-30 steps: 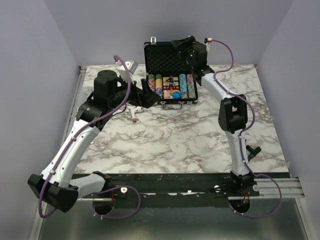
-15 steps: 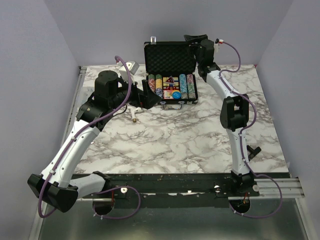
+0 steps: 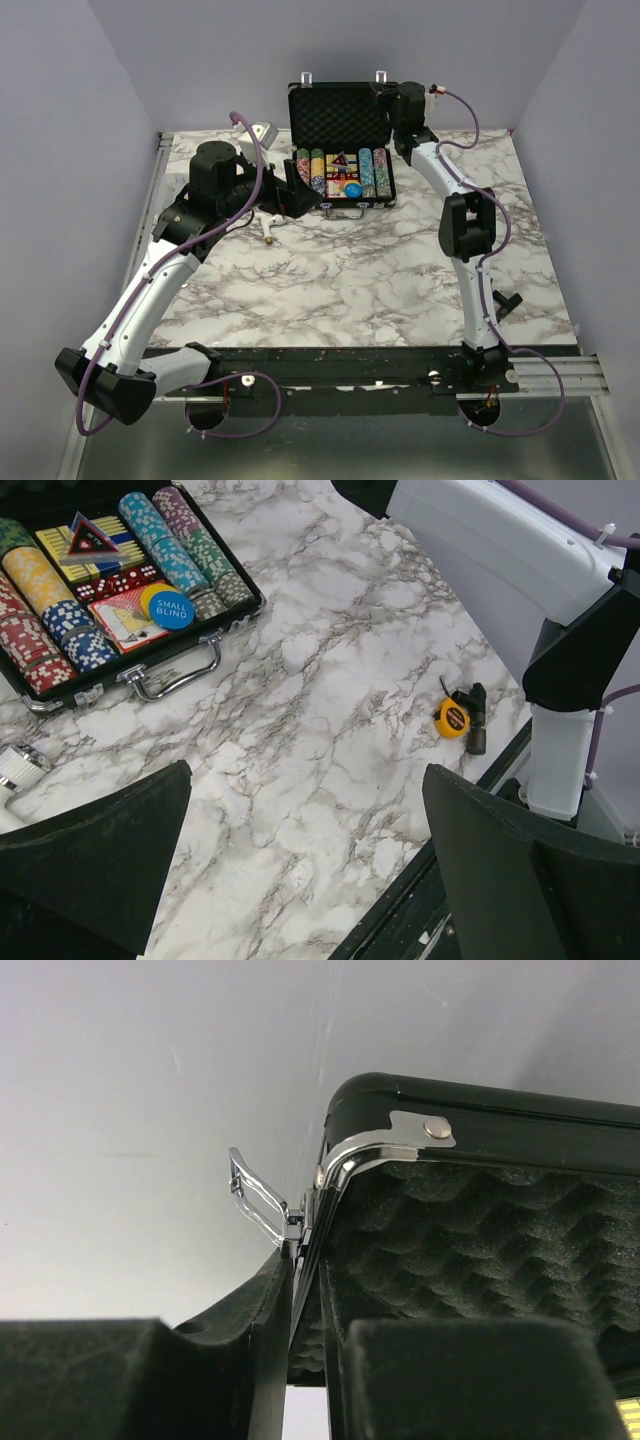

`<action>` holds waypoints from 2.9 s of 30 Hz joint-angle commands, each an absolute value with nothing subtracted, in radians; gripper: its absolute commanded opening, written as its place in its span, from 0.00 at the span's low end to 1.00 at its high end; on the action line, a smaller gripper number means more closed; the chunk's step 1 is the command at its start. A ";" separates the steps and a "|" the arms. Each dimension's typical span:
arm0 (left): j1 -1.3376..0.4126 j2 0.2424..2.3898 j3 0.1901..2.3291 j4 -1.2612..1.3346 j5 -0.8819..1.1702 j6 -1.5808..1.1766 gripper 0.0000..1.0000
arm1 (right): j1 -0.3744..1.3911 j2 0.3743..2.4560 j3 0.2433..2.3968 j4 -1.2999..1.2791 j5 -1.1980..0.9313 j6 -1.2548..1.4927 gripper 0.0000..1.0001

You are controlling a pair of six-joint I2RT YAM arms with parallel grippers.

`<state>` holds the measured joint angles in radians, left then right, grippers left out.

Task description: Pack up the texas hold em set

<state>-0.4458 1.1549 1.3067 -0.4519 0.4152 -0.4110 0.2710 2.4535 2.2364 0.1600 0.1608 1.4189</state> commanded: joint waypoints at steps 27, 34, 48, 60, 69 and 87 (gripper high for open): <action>-0.356 1.296 1.276 -0.359 0.533 -0.452 0.98 | 0.268 1.905 1.245 0.442 0.033 1.269 0.06; -0.347 1.435 1.300 -0.315 0.632 -0.548 0.99 | 0.268 1.806 1.026 0.321 -0.154 1.101 0.26; -0.379 1.846 1.462 0.045 0.765 -0.908 0.76 | 0.263 1.530 0.822 -0.024 -0.104 0.637 0.69; -0.350 2.241 1.801 0.033 0.863 -1.003 0.56 | 0.135 1.764 1.118 0.063 -0.433 0.724 0.49; -0.303 2.268 1.732 -0.130 0.808 -1.065 0.59 | 0.135 1.905 1.190 0.128 -0.543 0.694 0.35; -0.246 2.270 1.688 -0.257 0.715 -1.071 0.68 | 0.135 1.859 1.226 0.092 -0.596 0.732 0.16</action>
<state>-0.2737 2.2574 1.7264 -0.2050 0.8188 -1.0569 0.1337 1.8954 1.1866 0.0803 -0.5240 0.6880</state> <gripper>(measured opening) 0.660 0.175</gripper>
